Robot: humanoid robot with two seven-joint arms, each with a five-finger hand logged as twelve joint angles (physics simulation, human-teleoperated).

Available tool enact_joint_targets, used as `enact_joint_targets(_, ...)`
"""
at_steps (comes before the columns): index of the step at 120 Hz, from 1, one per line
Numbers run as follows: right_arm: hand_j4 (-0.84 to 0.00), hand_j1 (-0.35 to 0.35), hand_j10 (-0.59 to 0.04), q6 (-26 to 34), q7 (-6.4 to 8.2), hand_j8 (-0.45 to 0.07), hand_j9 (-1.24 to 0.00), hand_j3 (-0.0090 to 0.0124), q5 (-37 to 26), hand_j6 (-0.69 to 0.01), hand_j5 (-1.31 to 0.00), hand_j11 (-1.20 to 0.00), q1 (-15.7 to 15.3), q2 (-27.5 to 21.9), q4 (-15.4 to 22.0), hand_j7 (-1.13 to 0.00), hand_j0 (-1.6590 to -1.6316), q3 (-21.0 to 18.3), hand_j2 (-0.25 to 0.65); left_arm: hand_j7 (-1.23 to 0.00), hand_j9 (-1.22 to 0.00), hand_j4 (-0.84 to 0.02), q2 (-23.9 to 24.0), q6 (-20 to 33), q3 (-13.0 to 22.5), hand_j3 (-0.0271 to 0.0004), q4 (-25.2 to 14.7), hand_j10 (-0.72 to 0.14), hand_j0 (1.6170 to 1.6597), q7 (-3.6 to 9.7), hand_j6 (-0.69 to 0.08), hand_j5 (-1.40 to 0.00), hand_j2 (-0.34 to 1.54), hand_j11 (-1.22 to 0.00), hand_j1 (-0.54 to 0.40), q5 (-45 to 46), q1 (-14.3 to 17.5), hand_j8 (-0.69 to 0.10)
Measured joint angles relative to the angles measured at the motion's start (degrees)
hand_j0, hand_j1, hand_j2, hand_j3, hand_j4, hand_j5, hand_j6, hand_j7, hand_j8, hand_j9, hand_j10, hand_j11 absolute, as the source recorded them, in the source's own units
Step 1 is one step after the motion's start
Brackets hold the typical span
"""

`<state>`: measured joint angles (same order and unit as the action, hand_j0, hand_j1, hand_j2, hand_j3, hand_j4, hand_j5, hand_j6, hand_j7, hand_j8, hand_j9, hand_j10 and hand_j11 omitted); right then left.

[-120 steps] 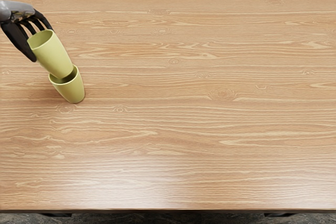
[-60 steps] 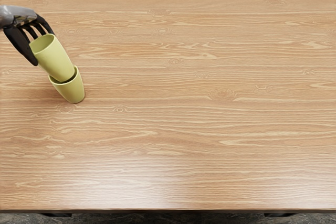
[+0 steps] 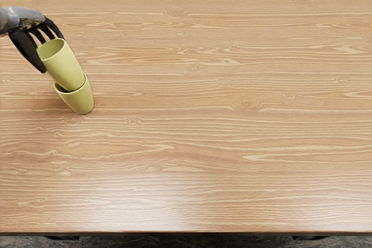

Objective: Pick up cup and place in cup with left hand

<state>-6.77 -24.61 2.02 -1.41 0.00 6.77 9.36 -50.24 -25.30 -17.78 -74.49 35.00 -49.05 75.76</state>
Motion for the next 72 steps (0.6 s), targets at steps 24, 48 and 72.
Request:
enact_joint_targets(24, 0.000, -0.349, 0.000, 0.00, 0.00, 0.000, 0.00, 0.0000, 0.00, 0.000, 0.00, 0.00, 0.01, 0.00, 0.00, 0.00, -1.6581, 0.02, 0.000, -0.52, -0.53, -0.375, -0.04, 0.57, -0.05, 0.0000, 0.04, -0.401, 1.6571, 0.00, -0.353, -0.53, 0.07, -0.53, -0.086, 0.20, 0.00, -0.378)
enact_joint_targets(48, 0.000, -0.349, 0.000, 0.00, 0.00, 0.000, 0.00, 0.0000, 0.01, 0.000, 0.00, 0.00, 0.01, 0.00, 0.00, 0.00, -1.6581, 0.02, 0.000, -0.48, -0.48, -0.358, -0.12, 0.66, -0.15, 0.0000, 0.04, -0.367, 1.6577, 0.00, -0.350, -0.48, 0.07, -0.48, -0.070, 0.37, 0.07, -0.359)
enact_joint_targets(72, 0.000, -0.349, 0.000, 0.00, 0.00, 0.000, 0.00, 0.0000, 0.01, 0.000, 0.00, 0.00, 0.03, 0.00, 0.00, 0.00, -1.6581, 0.04, 0.000, -0.44, -0.44, -0.335, -0.21, 0.40, -0.54, 0.0000, -0.45, -0.338, 1.6579, 0.00, -0.332, -0.44, 0.07, -0.44, -0.045, 4.56, 0.88, -0.336)
